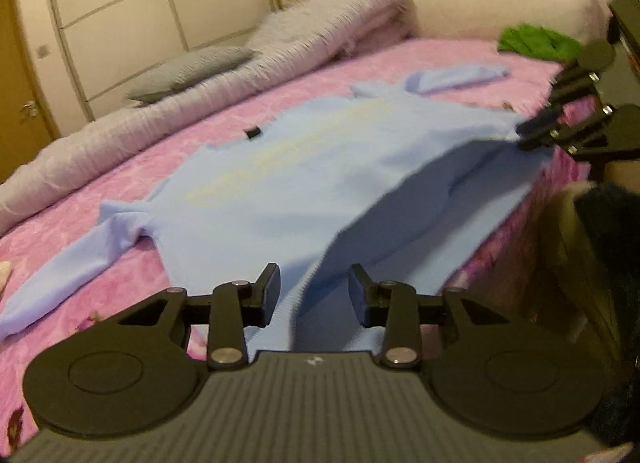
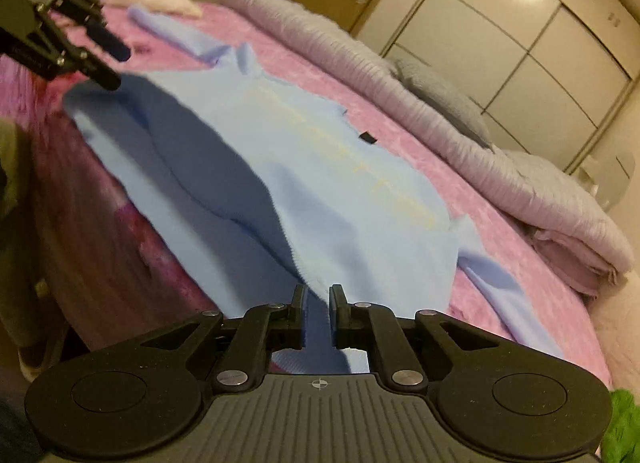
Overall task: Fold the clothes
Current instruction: 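Lower the folded hem onto the sweatshirt and open both grippers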
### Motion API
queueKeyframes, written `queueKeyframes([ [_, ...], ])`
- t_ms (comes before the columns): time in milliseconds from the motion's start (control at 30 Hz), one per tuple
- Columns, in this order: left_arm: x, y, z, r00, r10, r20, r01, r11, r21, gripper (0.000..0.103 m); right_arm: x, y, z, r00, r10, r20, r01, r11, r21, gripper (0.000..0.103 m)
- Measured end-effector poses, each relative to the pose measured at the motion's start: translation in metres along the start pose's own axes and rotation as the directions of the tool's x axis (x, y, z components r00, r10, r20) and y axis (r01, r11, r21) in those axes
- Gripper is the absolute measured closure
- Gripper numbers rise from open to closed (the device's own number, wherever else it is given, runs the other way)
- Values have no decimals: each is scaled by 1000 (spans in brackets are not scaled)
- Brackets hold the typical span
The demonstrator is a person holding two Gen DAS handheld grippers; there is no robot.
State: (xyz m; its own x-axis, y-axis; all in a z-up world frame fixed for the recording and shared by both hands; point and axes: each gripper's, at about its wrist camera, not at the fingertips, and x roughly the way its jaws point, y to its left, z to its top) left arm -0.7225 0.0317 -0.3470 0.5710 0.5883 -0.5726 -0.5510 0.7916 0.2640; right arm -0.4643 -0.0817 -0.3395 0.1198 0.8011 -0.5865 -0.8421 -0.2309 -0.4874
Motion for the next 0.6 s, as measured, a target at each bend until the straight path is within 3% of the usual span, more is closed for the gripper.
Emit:
queueKeyframes([
  [67,9,-1,-3,1000,-19,-24,20,999,32,72,14,7,-7,999,-42,-32,39,997,-73,94],
  [133,17,-2,-6,999,-16,-49,20,997,72,98,27,13,-14,992,-111,-61,101,983,-152,95],
  [167,17,-4,-7,999,28,-35,-24,994,107,101,32,13,-16,989,-131,-73,117,978,-175,95],
  [233,5,-6,-9,991,120,52,-127,980,155,101,27,7,-18,990,-133,-49,125,982,-141,96],
  [300,-15,-5,-11,977,157,146,-176,976,125,101,13,5,-18,979,-205,17,205,968,-142,100],
  [367,-12,-9,-24,987,139,74,-149,979,141,101,-2,8,-21,963,-260,77,269,951,-156,100],
  [433,-9,-12,-37,993,122,1,-120,980,156,100,-3,13,-28,975,-219,34,222,962,-162,99],
  [500,-1,-24,-52,991,106,-86,-85,972,217,96,12,15,-38,989,-100,-112,84,986,-142,99],
  [567,-14,-5,-51,997,29,-72,-27,999,33,93,14,11,-42,986,-52,-161,40,996,-78,99],
  [600,-21,4,-50,998,-8,-60,5,998,-60,92,7,3,-41,988,-29,-151,27,999,-17,97],
])
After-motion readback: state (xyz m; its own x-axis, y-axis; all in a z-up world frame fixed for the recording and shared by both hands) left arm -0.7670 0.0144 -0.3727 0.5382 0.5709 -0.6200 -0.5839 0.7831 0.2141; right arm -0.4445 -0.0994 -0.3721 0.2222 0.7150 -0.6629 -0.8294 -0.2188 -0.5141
